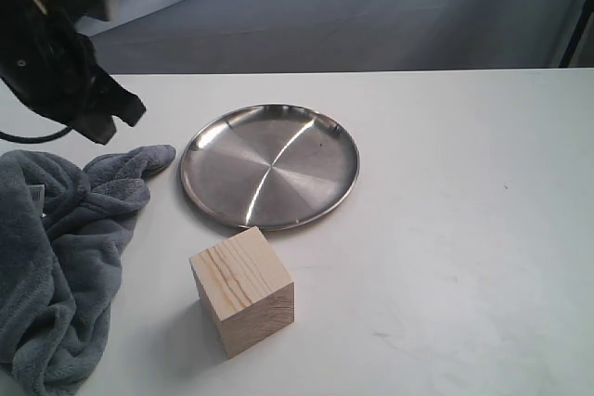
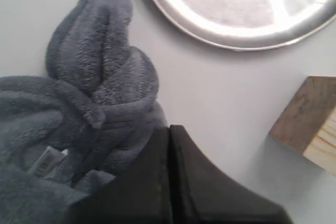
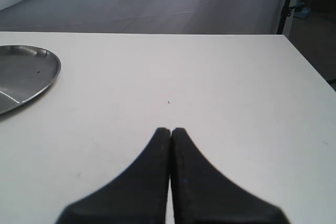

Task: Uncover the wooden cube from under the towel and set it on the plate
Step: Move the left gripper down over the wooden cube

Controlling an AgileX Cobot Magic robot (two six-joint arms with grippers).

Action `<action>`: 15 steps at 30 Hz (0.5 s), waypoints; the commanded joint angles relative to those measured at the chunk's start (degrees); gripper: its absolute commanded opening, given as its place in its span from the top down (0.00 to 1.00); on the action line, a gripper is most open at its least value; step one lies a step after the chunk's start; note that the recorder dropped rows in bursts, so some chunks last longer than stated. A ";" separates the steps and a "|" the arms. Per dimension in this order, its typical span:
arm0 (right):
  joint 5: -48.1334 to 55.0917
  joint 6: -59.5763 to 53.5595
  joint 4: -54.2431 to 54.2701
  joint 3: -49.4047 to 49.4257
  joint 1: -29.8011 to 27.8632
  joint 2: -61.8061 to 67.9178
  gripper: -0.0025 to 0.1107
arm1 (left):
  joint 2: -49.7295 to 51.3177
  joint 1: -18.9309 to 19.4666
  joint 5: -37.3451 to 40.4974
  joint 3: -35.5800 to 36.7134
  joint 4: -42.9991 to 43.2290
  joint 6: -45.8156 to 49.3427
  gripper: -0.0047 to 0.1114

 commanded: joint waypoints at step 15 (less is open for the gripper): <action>-0.03 0.16 0.38 0.21 -0.12 -0.25 0.98 | -0.71 -21.96 4.64 -0.42 5.95 -0.57 0.52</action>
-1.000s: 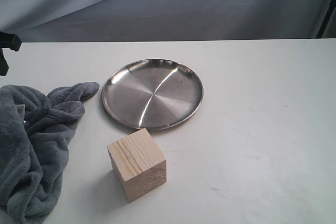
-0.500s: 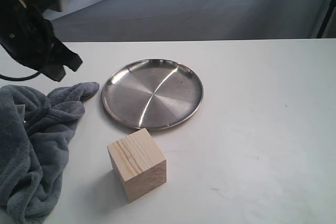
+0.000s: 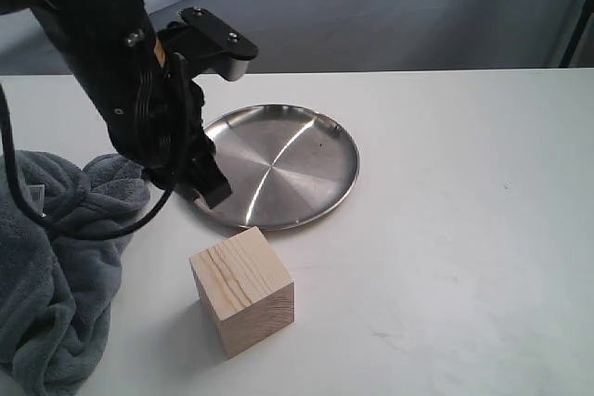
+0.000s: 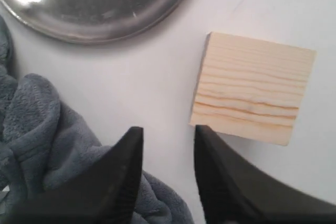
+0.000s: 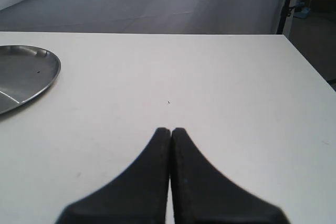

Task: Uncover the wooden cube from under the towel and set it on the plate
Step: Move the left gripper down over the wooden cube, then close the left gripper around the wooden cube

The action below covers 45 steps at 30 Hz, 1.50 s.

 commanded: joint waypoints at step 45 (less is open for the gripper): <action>-0.03 0.16 0.38 0.21 -0.12 -0.25 0.98 | 6.62 -4.64 -26.74 17.70 -10.40 8.96 0.07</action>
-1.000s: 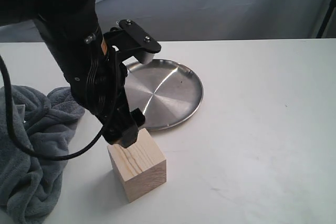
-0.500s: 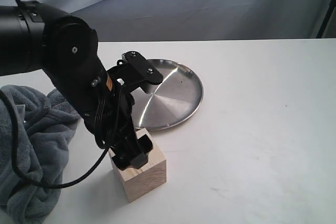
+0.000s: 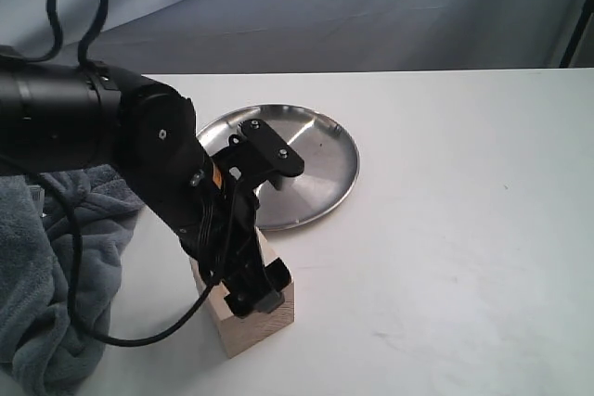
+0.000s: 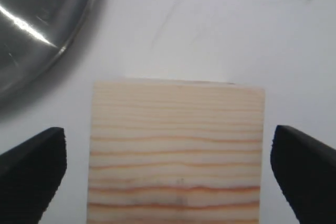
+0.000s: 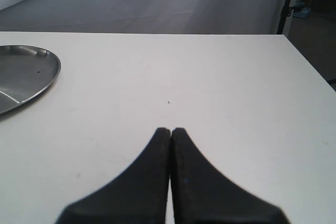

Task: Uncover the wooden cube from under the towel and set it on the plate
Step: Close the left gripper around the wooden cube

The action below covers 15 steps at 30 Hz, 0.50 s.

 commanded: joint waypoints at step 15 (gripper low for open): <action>-0.03 0.16 0.38 0.21 -0.12 -0.25 0.98 | 8.70 -0.39 -0.81 0.31 1.64 0.34 0.07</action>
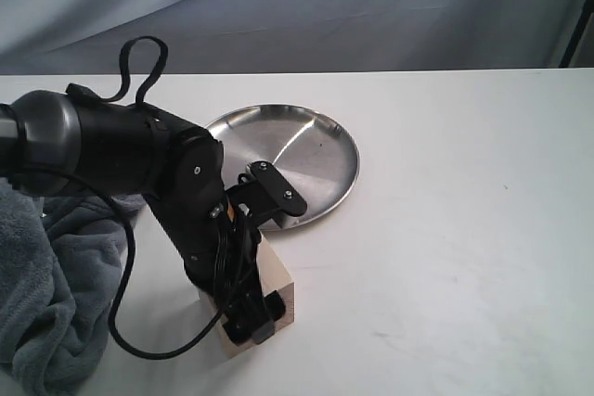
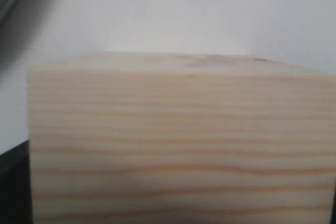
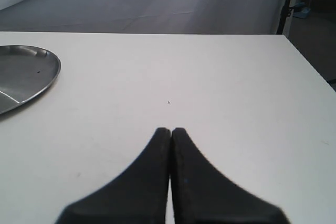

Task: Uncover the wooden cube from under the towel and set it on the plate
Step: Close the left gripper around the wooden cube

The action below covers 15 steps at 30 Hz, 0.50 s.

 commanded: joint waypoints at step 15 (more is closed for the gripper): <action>-0.03 0.16 0.38 0.21 -0.12 -0.25 0.98 | 3.78 -0.39 -0.59 0.07 0.32 1.86 0.07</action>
